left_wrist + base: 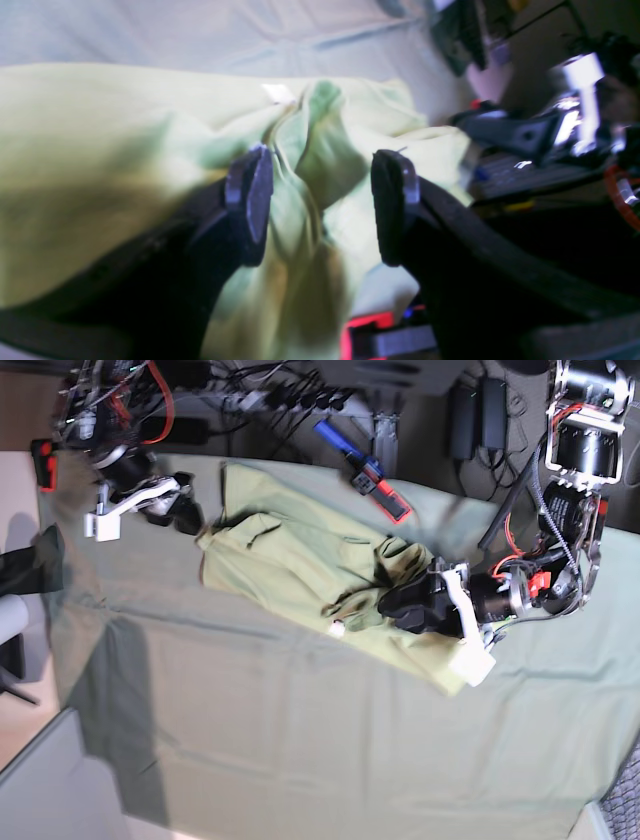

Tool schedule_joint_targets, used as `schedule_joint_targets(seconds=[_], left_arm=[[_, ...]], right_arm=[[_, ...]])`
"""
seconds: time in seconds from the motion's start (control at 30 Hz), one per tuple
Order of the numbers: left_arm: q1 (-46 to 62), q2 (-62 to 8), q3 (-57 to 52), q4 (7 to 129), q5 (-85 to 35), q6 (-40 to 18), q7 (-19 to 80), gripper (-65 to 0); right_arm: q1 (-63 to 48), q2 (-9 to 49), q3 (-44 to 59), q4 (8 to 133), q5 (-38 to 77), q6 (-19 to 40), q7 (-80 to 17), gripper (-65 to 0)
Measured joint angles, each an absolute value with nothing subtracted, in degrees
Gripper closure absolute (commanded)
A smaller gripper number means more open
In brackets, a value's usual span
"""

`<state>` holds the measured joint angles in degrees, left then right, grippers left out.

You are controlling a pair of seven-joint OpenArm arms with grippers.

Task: Fold the T-shirt properly

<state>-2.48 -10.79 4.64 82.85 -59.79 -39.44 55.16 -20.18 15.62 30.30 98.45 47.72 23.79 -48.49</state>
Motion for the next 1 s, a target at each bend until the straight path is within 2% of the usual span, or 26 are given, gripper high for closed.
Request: schedule_joint_targets(seconds=[0.27,0.7,1.0], left_arm=[[0.08,-10.79,4.67,90.8,-60.55,-39.44,57.17,-35.0],[0.34,-10.79,4.67,92.9,-59.86,-39.44,57.04,-35.0],[0.34,-10.79,4.64,92.9,-59.64,-39.44,57.01,-35.0]], right_arm=[[-18.13,9.47,30.22,98.28,48.01,24.45,-48.49,-38.4],[-18.09,7.27,29.85,96.29,48.18,24.47,-48.25,-38.4],[-17.76,6.98,22.41,96.31,44.49,24.53,-44.82,-38.1]])
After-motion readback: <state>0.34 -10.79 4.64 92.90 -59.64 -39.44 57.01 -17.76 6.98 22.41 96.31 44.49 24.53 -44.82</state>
